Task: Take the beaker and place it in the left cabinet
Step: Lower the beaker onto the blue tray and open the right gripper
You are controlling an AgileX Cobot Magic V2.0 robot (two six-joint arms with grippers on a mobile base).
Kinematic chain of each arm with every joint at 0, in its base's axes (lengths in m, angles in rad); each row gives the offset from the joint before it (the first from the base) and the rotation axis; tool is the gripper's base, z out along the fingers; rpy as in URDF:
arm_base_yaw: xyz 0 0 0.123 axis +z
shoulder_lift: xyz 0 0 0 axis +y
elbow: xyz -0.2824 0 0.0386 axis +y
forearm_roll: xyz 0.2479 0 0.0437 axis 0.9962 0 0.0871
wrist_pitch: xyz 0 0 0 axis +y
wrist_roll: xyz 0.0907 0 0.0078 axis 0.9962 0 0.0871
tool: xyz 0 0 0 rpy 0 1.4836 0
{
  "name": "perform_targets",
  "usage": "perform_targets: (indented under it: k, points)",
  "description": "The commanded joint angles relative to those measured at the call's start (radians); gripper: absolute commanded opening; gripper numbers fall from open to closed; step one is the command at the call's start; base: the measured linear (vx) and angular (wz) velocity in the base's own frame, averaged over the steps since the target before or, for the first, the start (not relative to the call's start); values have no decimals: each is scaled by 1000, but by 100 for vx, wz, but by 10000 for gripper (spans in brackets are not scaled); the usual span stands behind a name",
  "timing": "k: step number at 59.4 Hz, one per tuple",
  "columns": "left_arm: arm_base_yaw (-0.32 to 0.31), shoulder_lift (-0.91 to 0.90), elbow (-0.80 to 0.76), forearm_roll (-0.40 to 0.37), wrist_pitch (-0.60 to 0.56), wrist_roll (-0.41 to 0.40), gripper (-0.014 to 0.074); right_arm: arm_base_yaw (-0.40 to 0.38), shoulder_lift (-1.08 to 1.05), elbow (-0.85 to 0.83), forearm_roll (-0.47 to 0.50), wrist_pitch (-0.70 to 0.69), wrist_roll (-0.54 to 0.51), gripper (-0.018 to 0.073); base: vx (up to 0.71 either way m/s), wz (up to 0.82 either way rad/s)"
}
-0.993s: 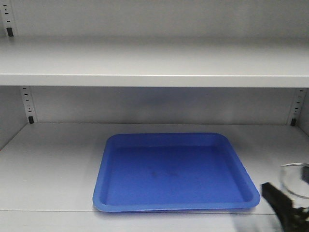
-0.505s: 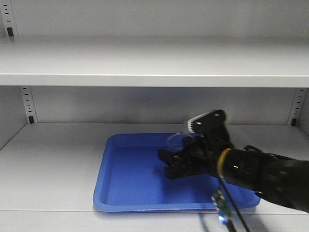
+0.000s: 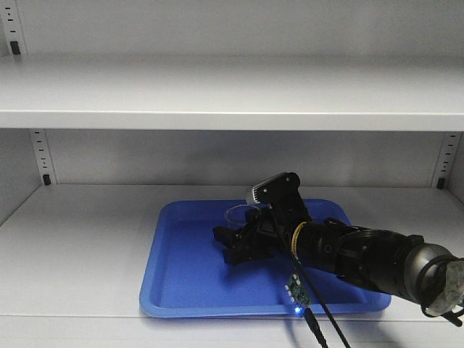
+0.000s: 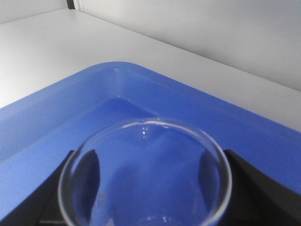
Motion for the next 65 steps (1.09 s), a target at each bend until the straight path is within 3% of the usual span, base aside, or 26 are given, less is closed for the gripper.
perform_targets:
  k: [1,21,29,42,65]
  points:
    - [-5,-10,-15,3,-75,-4,4,-5,-50,-35,17,-38,-11,143,0,0]
    - [-5,-10,-15,3,-75,-4,4,-4,-50,-35,18,-39,9,528,0,0]
    - [-5,-10,-15,3,-75,-4,4,-4,-57,-35,18,-35,24,631,0,0]
    - [-5,-10,-15,3,-75,-4,4,-4,-92,-35,17,-34,24,644,0,0]
    - [-5,-10,-15,3,-75,-4,4,-4,-192,-34,15,-28,24,575,0,0]
